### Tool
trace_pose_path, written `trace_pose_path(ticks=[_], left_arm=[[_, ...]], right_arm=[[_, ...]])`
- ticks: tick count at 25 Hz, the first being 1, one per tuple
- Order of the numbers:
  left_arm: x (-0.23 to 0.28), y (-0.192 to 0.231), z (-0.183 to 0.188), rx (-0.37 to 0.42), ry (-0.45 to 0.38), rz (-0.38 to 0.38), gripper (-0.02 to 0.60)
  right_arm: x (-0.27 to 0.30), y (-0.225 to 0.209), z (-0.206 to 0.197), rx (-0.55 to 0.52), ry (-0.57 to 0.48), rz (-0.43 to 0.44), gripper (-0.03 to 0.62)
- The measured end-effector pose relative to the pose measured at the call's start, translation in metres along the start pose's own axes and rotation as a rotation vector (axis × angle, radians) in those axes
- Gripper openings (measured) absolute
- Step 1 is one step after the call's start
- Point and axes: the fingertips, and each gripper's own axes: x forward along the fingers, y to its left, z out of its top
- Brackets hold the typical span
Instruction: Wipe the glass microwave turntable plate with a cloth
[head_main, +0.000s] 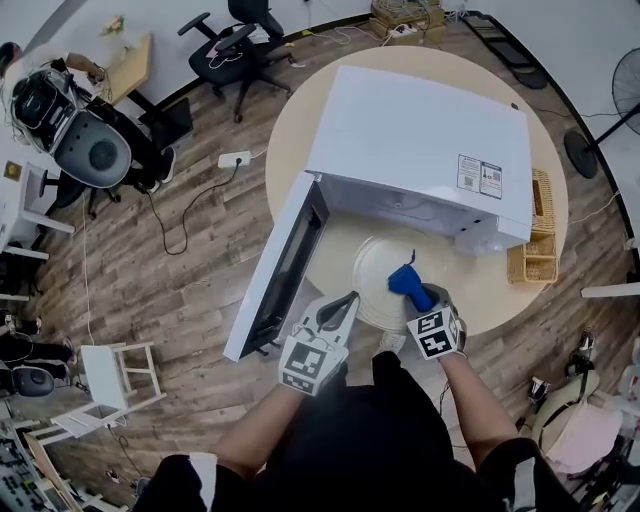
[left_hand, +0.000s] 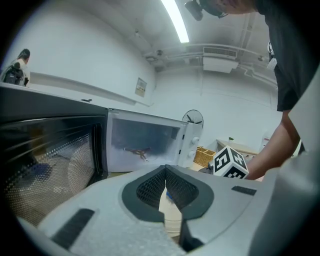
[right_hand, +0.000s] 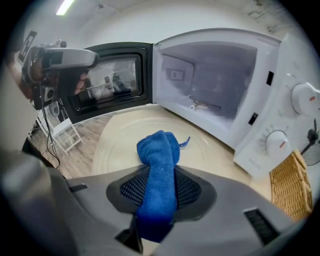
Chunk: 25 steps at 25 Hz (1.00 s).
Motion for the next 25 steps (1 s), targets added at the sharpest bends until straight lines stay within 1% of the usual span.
trace_pose_path(ticks=[4, 10, 15, 21, 25], left_arm=[[0.001, -0.003, 0.0, 0.005, 0.004, -0.007, 0.006], [0.002, -0.005, 0.0, 0.012, 0.011, -0.008, 0.006], [0.002, -0.008, 0.001, 0.01, 0.01, -0.009, 0.006], [0.001, -0.006, 0.004, 0.015, 0.005, -0.005, 0.006], [0.01, -0.002, 0.013, 0.018, 0.008, -0.007, 0.006]], right_arm=[[0.0, -0.027, -0.001, 0.017, 0.005, -0.055, 0.126], [0.0, -0.068, -0.006, 0.07, 0.009, -0.126, 0.126], [-0.001, -0.091, -0.007, 0.081, 0.013, -0.16, 0.123], [-0.001, -0.088, -0.006, 0.123, -0.008, -0.163, 0.118], [-0.015, -0.087, 0.019, 0.156, -0.087, -0.118, 0.117]])
